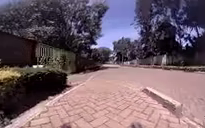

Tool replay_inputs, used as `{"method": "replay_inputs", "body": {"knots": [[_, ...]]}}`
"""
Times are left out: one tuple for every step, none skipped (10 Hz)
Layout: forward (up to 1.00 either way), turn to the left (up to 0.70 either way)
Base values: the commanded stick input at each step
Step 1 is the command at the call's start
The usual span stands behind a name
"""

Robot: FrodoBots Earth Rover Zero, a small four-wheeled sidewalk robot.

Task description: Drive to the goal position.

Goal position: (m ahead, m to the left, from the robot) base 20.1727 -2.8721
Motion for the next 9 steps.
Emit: {"method": "replay_inputs", "body": {"knots": [[0.70,0.00],[0.70,-0.35],[0.70,-0.35],[0.70,-0.23],[0.70,-0.10],[0.70,0.00],[0.70,0.00],[0.70,0.00],[0.70,0.00]]}}
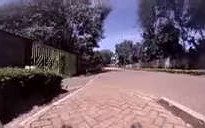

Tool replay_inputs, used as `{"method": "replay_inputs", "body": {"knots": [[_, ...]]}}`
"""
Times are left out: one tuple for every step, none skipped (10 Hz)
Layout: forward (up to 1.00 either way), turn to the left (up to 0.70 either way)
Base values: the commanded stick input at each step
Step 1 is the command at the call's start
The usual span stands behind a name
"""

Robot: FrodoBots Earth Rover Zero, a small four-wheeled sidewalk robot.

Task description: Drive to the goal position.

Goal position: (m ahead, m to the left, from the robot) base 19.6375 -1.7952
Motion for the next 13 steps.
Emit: {"method": "replay_inputs", "body": {"knots": [[0.70,0.00],[0.70,0.00],[0.70,0.00],[0.70,0.00],[0.70,0.00],[0.70,-0.35],[0.70,-0.35],[0.70,-0.35],[0.70,-0.35],[0.70,0.00],[0.70,0.00],[0.70,0.00],[0.70,0.00]]}}
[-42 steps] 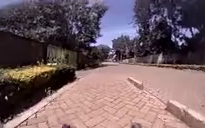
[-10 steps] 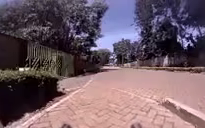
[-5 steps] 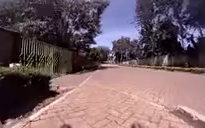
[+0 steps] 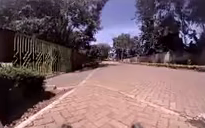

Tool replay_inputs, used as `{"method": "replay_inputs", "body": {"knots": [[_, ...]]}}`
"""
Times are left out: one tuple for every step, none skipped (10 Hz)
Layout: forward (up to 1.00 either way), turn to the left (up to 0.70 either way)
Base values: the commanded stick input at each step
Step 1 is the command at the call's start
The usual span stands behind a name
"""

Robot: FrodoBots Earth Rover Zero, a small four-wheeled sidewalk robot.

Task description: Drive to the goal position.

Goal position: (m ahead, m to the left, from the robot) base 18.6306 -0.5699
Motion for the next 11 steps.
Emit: {"method": "replay_inputs", "body": {"knots": [[0.70,0.00],[0.70,0.00],[0.70,0.00],[0.70,0.00],[0.70,0.00],[0.70,-0.11],[0.70,-0.27],[0.70,-0.35],[0.70,-0.35],[0.70,0.00],[0.70,0.00]]}}
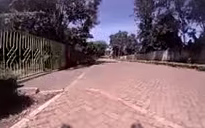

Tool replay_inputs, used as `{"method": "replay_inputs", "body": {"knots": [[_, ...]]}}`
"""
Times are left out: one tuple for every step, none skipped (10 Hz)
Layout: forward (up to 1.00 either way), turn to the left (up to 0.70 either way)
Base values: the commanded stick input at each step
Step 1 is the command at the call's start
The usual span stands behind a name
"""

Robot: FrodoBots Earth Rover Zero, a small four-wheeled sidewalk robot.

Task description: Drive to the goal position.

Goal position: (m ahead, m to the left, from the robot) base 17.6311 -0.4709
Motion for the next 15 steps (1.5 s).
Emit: {"method": "replay_inputs", "body": {"knots": [[0.70,0.00],[0.70,0.00],[0.70,0.00],[0.70,0.00],[0.70,0.00],[0.70,0.00],[0.70,0.00],[0.70,0.00],[0.70,0.00],[0.70,0.00],[0.70,0.00],[0.70,-0.32],[0.70,-0.14],[0.70,0.00],[0.70,0.00]]}}
